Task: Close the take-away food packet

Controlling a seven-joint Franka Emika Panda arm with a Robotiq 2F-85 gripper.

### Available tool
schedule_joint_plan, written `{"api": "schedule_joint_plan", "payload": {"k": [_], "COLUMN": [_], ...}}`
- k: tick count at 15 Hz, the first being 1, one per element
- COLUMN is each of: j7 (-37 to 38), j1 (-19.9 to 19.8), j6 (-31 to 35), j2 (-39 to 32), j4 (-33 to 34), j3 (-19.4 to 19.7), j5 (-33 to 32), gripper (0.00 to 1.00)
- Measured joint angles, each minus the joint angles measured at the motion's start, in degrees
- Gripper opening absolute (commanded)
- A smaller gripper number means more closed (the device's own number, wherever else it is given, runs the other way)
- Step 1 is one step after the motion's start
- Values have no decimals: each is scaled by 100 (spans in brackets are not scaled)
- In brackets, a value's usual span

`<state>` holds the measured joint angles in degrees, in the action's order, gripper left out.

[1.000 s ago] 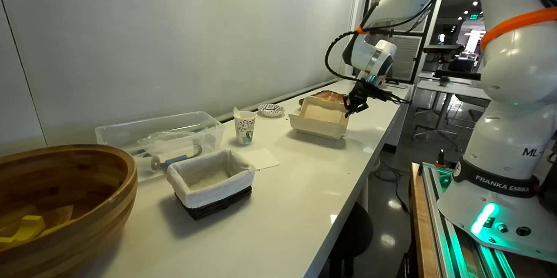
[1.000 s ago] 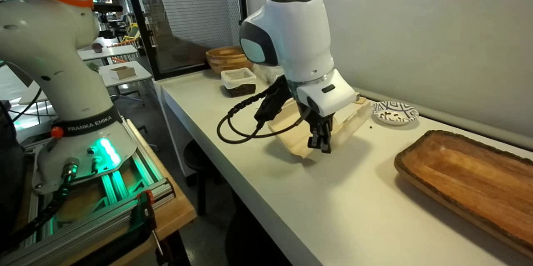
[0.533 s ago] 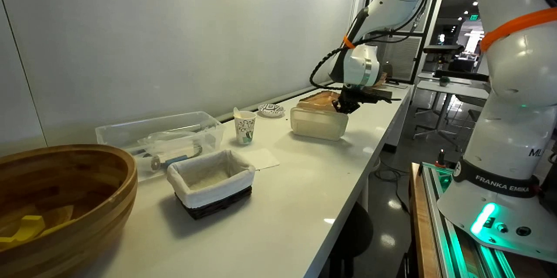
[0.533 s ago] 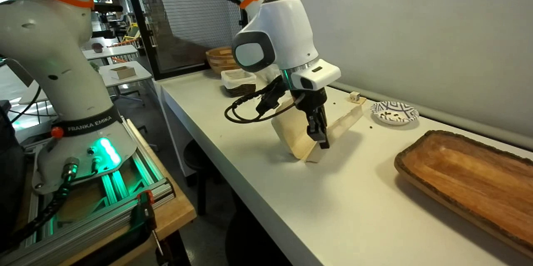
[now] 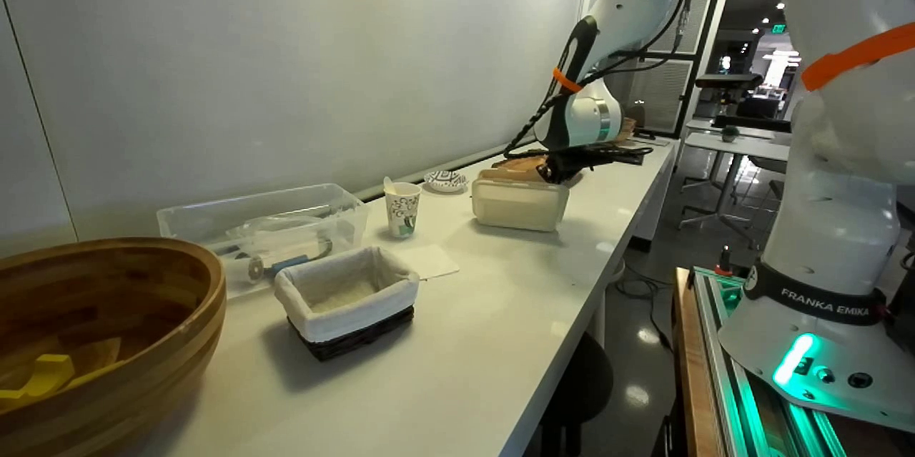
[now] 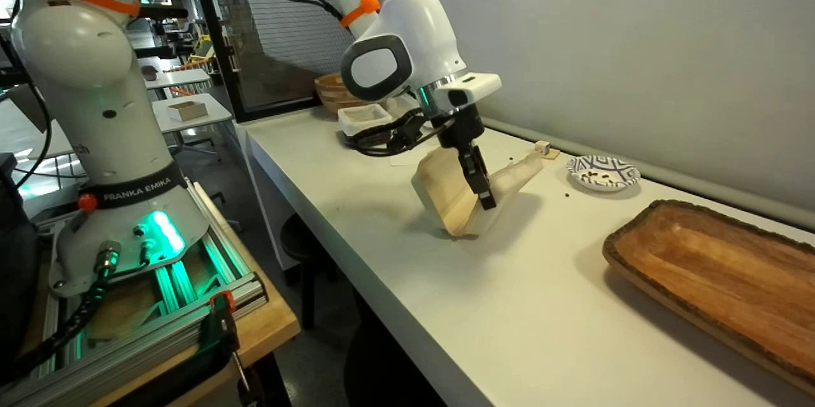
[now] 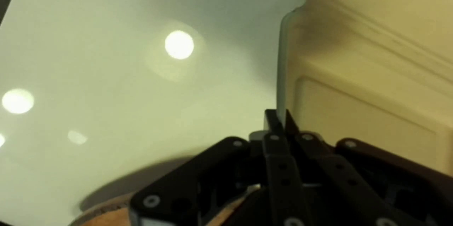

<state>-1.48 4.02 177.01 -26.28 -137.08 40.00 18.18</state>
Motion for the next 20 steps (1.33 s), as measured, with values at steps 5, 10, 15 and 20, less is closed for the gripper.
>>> {"api": "schedule_joint_plan", "payload": {"k": [5, 10, 15, 20], "j7": [-33, -179, -233, -232], "j1": [1444, 1570, 1574, 1696], "j6": [840, 1596, 1627, 2709], "j2": [-44, 223, 352, -202], "j4": [-285, -612, -659, -656], "j3": [1096, 965, 992, 1124], "j5": [-55, -75, -75, 56], "gripper": [1, 2, 1, 1]}}
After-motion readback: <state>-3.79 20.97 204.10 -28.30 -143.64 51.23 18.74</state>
